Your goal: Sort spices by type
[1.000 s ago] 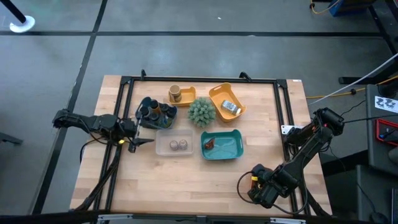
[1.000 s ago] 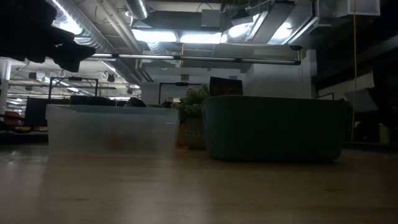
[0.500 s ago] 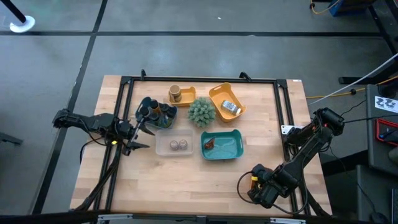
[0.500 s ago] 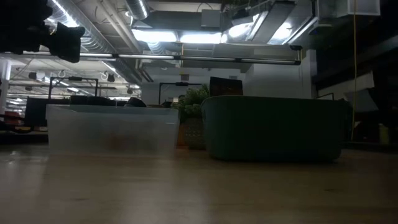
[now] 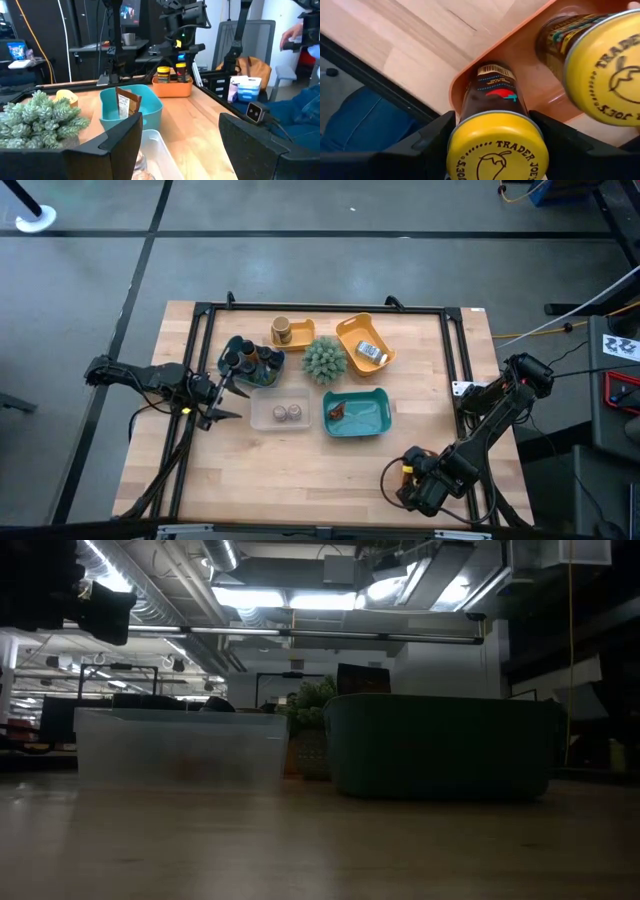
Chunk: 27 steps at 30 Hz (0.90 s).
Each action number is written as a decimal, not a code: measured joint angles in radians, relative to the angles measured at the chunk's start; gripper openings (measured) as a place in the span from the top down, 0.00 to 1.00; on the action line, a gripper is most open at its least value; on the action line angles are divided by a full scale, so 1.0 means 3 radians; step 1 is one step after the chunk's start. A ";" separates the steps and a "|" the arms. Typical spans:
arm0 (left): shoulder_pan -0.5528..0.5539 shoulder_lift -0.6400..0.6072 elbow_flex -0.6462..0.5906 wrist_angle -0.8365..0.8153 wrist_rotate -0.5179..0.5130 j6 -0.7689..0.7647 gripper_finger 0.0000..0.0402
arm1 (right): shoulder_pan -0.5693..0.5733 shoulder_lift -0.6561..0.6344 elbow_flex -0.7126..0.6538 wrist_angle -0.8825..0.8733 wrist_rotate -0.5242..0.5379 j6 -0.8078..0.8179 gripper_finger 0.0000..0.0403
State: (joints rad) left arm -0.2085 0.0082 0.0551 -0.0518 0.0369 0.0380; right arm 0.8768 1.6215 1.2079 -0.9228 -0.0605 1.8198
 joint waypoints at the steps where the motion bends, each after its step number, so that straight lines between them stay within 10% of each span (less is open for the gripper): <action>1: 0.0000 0.0000 0.0000 0.0004 0.0001 0.0002 0.37 | 0.0000 0.0000 0.0000 0.0019 0.0000 0.0000 0.38; 27: 0.0000 0.0001 0.0006 -0.0216 -0.0007 -0.0075 0.37 | 0.0000 0.0000 0.0000 0.0120 0.0001 0.0000 0.38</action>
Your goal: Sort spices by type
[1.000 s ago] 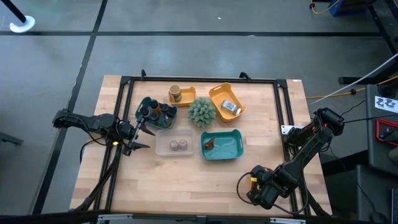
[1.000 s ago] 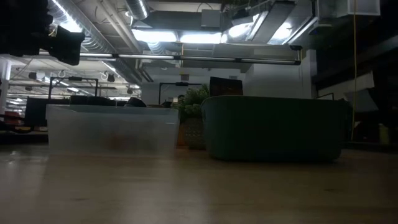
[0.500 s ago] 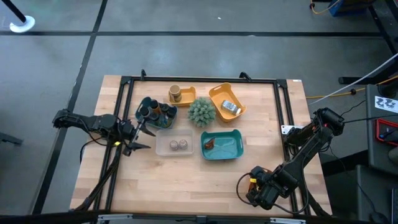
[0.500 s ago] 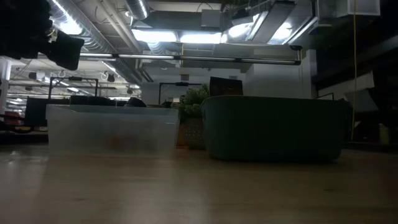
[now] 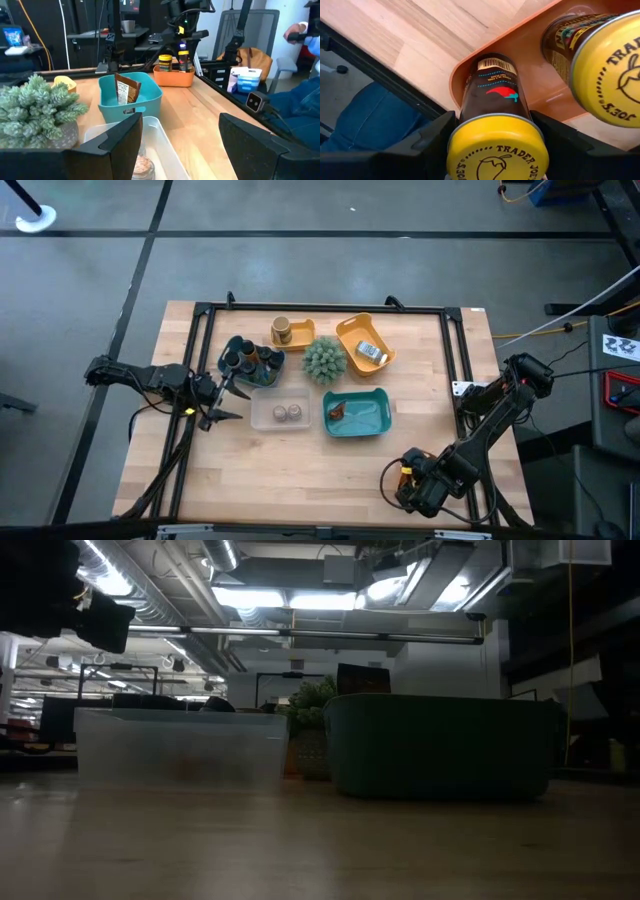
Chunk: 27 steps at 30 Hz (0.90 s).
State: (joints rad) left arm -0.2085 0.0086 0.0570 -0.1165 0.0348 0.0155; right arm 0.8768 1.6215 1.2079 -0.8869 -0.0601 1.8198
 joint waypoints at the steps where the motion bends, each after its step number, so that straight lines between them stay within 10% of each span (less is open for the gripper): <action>1: 0.0000 0.0000 0.0000 -0.0001 -0.0001 0.0039 0.37 | 0.0000 0.0000 0.0001 0.0022 0.0000 0.0000 0.38; 27: 0.0000 0.0001 0.0000 -0.0012 0.0003 0.0033 0.37 | 0.0000 0.0000 0.0001 0.0084 -0.0001 0.0000 0.38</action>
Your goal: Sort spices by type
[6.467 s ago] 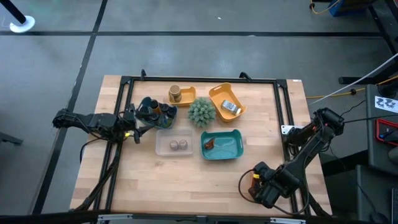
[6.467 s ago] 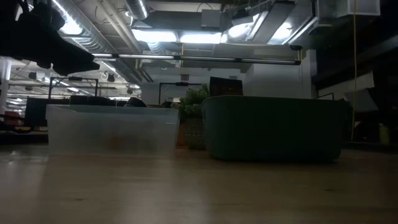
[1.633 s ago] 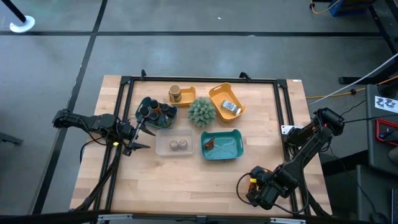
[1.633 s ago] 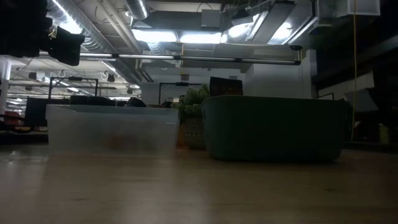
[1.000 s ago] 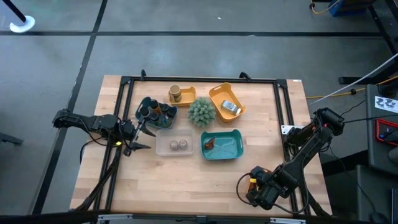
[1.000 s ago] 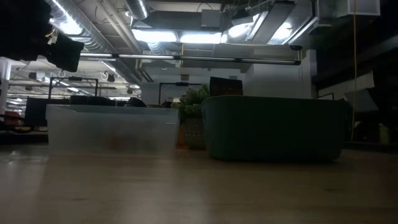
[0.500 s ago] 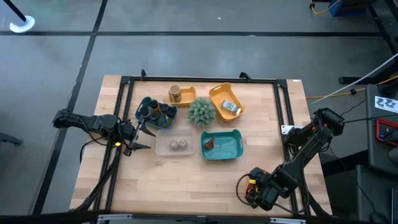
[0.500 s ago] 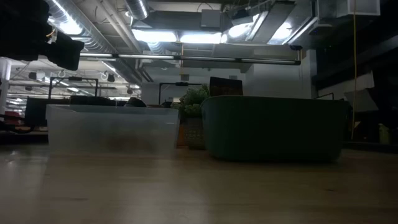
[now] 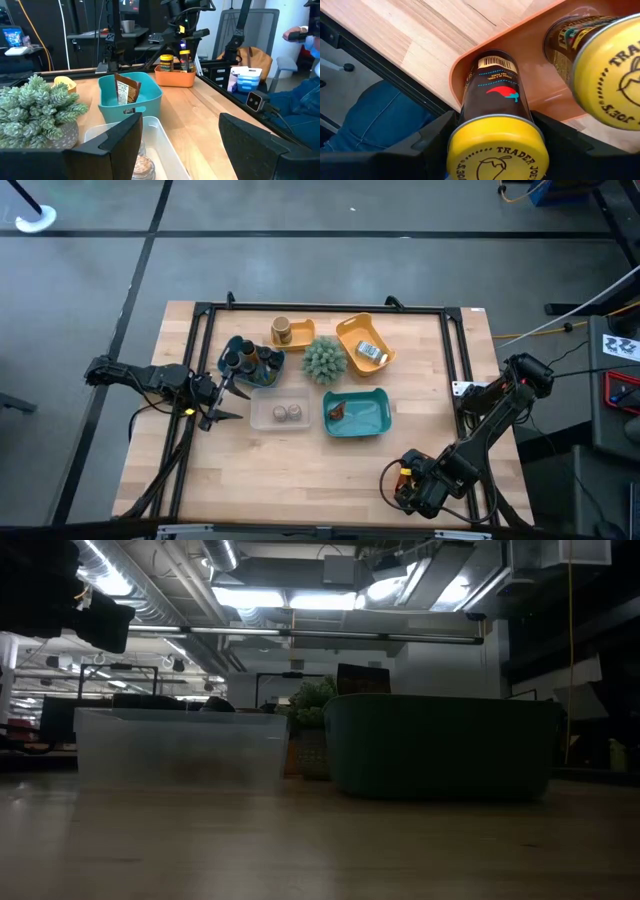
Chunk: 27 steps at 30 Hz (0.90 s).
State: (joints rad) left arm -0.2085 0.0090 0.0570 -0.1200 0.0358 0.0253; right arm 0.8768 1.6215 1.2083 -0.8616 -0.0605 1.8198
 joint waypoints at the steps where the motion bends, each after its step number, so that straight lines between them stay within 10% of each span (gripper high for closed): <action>1: 0.0000 0.0000 0.0000 0.0000 0.0001 -0.0003 0.37 | 0.0000 0.0000 0.0000 -0.0002 -0.0001 0.0000 0.38; 27: 0.0000 0.0000 -0.0001 -0.0003 0.0003 0.0003 0.37 | 0.0000 0.0000 0.0003 0.0001 -0.0062 0.0028 0.19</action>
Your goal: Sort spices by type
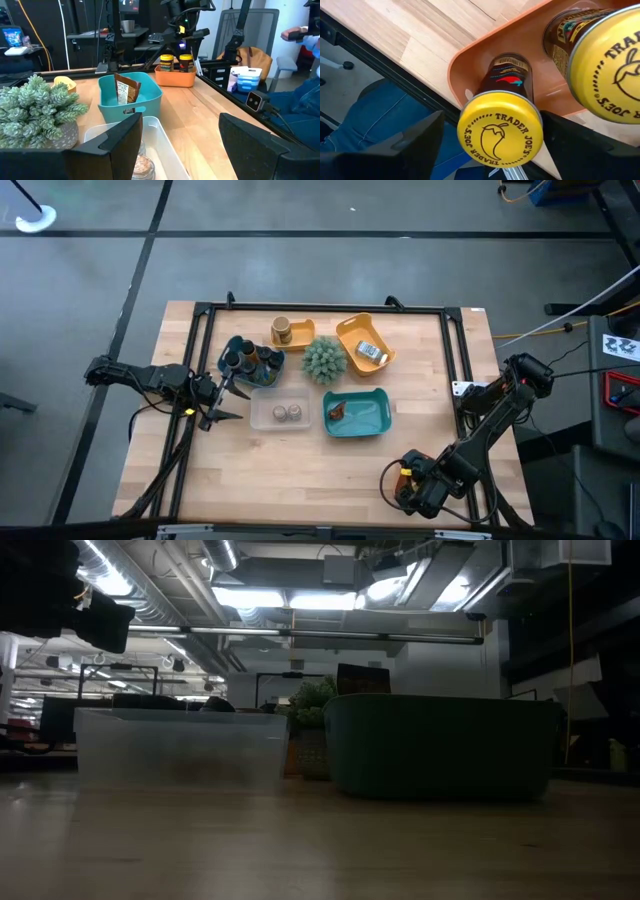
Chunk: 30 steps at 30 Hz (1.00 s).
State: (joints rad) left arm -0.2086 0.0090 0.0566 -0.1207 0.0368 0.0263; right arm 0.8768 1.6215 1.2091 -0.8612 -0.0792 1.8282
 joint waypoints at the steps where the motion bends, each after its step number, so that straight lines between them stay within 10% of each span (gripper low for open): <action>1: 0.0000 0.0000 -0.0001 0.0000 0.0000 -0.0006 0.37 | 0.0000 0.0000 0.0000 0.0005 -0.0002 0.0000 0.18; 30: -0.0001 0.0000 -0.0001 -0.0001 0.0000 -0.0005 0.37 | 0.0000 -0.0001 0.0550 -0.0751 -0.0178 -0.0005 0.15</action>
State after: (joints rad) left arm -0.2088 0.0090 0.0563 -0.1211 0.0368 0.0246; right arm 0.8768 1.6211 1.3741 -1.0865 -0.1326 1.8268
